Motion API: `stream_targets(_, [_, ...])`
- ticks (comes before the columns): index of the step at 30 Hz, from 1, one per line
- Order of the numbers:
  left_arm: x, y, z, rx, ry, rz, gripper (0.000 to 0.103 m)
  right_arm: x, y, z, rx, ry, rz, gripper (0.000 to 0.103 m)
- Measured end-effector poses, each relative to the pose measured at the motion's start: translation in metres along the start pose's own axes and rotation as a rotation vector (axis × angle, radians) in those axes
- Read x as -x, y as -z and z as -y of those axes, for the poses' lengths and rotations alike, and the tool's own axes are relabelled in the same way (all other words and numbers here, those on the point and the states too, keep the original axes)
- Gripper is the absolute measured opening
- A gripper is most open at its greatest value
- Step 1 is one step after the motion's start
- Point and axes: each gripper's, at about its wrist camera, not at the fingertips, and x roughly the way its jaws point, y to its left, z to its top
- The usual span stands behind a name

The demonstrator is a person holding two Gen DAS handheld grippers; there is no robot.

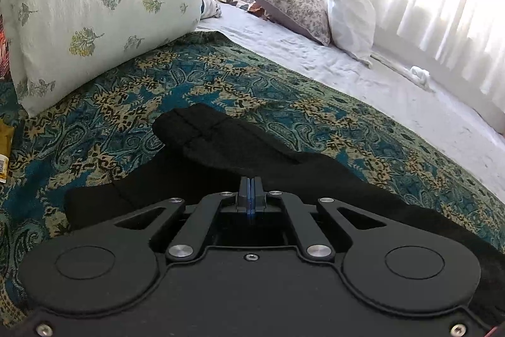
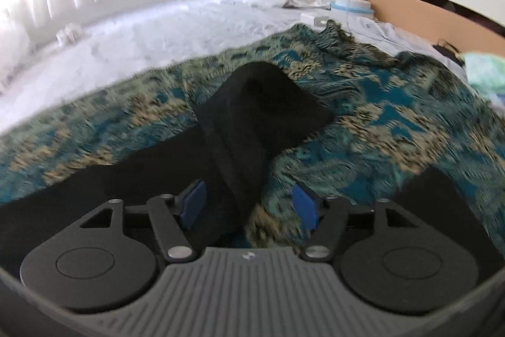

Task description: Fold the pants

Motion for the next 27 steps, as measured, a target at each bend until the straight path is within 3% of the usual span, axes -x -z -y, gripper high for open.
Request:
stream_targets(2, [-0.003, 0.000, 0.001, -0.001, -0.008, -0.002, 0.001, -0.015, -0.004, -0.005, 0.003, 0.046, 0.007, 0.069])
stream_targets(3, [-0.004, 0.000, 0.002, -0.001, -0.011, -0.001, 0.001, -0.015, -0.005, -0.007, -0.009, 0.069, 0.019, 0.034])
stream_targets(4, [-0.004, 0.000, 0.003, -0.002, -0.012, 0.002, 0.001, -0.014, -0.009, -0.007, -0.041, 0.105, 0.033, 0.008])
stream_targets(5, [-0.004, -0.001, 0.003, -0.002, -0.012, 0.007, 0.001, -0.009, -0.012, -0.004, -0.093, 0.128, 0.041, 0.005])
stream_targets(10, [0.009, -0.006, 0.001, -0.002, 0.016, 0.035, 0.001, 0.045, -0.009, 0.023, -0.184, 0.065, 0.173, 0.005])
stream_targets(15, [0.034, -0.007, -0.010, 0.024, 0.049, 0.052, 0.001, 0.108, 0.016, 0.069, -0.246, 0.015, 0.227, 0.005])
stream_targets(19, [0.060, -0.002, -0.031, 0.040, 0.055, 0.068, 0.001, 0.134, 0.045, 0.108, -0.278, 0.041, 0.206, 0.005])
stream_targets(27, [0.079, 0.032, -0.067, 0.016, 0.006, -0.003, 0.001, 0.148, 0.103, 0.170, -0.352, 0.162, 0.126, 0.002])
